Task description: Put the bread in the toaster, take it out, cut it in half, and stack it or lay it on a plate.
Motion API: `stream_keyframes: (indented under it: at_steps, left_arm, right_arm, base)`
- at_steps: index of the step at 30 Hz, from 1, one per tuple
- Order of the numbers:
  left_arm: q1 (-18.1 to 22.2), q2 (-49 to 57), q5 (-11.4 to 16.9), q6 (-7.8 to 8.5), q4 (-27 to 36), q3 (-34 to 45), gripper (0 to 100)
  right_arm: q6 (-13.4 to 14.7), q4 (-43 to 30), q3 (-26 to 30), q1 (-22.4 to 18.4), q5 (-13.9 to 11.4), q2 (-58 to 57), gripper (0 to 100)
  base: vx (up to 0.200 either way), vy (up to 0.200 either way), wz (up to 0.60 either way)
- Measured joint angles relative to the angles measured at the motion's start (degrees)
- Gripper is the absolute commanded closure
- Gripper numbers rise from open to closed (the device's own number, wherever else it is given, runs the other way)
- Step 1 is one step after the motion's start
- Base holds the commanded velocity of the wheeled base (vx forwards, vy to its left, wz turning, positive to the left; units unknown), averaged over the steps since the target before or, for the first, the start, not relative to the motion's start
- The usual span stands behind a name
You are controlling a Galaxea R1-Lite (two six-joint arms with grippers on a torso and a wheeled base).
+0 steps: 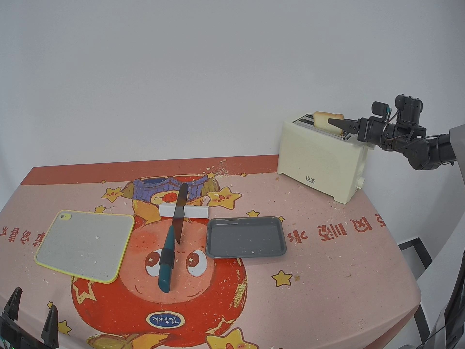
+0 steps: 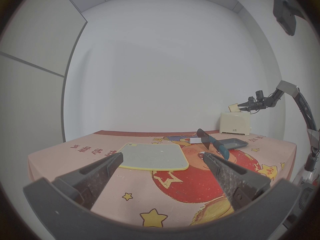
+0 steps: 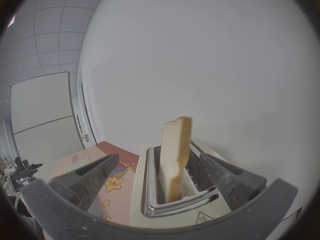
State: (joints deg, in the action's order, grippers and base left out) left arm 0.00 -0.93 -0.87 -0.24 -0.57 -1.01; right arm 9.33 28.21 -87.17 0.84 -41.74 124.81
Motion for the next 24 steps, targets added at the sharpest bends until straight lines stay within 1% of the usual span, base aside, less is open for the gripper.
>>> stream_keyframes:
  at_steps: [9,14,18,24]
  left_arm:
    - [0.0,0.0,0.0,0.02,-0.1,0.0,0]
    - [0.0,0.0,0.0,0.00,0.0,0.0,0]
    - [0.0,0.0,0.0,-0.02,0.0,0.0,0]
    - [0.0,0.0,0.0,-0.11,0.0,0.0,0]
  right_arm:
    - [-0.1,-0.3,4.3,-0.1,-0.1,-3.5,0]
    - [0.0,-0.4,8.5,-1.6,0.3,-8.0,0]
    - [-0.1,-0.3,13.4,-4.1,0.8,-13.5,0]
    - [-0.2,-0.2,23.8,-8.7,2.9,-21.4,0]
  base:
    - [0.000,0.000,0.00]
    - [0.000,0.000,0.00]
    - [0.000,0.000,0.00]
    - [0.000,0.000,0.00]
